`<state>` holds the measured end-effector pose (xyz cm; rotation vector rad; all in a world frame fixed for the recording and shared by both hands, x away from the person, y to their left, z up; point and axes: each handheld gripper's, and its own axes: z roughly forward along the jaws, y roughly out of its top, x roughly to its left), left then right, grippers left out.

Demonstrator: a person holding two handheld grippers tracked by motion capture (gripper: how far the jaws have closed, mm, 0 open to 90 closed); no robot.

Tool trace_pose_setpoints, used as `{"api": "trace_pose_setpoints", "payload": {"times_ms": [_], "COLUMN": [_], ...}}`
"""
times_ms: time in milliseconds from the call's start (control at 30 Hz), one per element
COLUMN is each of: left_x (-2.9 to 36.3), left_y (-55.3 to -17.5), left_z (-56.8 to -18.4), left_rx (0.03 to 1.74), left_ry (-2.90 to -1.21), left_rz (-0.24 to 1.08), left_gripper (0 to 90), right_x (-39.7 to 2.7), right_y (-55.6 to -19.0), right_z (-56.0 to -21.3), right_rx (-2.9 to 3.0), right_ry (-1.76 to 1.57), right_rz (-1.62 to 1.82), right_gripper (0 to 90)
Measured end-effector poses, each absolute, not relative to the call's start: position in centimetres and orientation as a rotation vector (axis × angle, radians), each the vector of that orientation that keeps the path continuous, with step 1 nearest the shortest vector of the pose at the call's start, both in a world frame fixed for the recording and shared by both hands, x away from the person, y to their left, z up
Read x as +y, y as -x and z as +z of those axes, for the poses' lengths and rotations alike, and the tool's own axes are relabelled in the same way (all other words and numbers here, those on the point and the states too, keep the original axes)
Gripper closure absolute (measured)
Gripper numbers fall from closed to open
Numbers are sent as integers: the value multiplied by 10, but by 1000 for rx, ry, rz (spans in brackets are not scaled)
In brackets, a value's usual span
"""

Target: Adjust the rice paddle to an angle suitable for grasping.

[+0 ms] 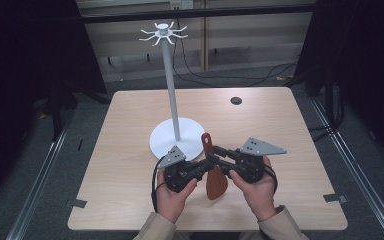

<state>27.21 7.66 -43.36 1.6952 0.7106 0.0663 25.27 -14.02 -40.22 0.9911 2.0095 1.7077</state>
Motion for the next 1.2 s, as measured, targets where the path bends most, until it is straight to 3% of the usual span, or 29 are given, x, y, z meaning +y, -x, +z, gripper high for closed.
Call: {"api": "trace_pose_setpoints", "payload": {"times_ms": [167, 200, 333, 400, 633, 667, 1000, 1200], "left_x": [82, 83, 87, 89, 92, 92, 98, 99], "left_y": [-274, -275, -278, -280, -283, -283, -291, -297], "left_z": [-433, -432, -429, -426, -423, -422, -409, -400], "left_rx": [723, 727, 726, 728, 730, 740, 736, 731], "left_ry": [-1702, -1702, -1716, -1724, -1730, -1737, -1739, -1745], "left_rz": [77, 82, 98, 114, 127, 139, 155, 176], "left_gripper": [822, 822, 822, 822, 822, 822, 822, 822], "right_x": [-150, -156, -164, -172, -179, -180, -182, -182], "right_y": [-250, -250, -250, -250, -249, -249, -249, -249], "right_z": [-403, -405, -410, -417, -432, -437, -451, -453], "right_rx": [1993, 1984, 1996, 2019, 2043, 2064, 2117, 2135], "right_ry": [-967, -978, -997, -1030, -1068, -1083, -1089, -1083], "right_rz": [1684, 1654, 1599, 1556, 1510, 1485, 1456, 1441], "right_gripper": [541, 425, 363, 279, 186, 139, 28, 27]}}
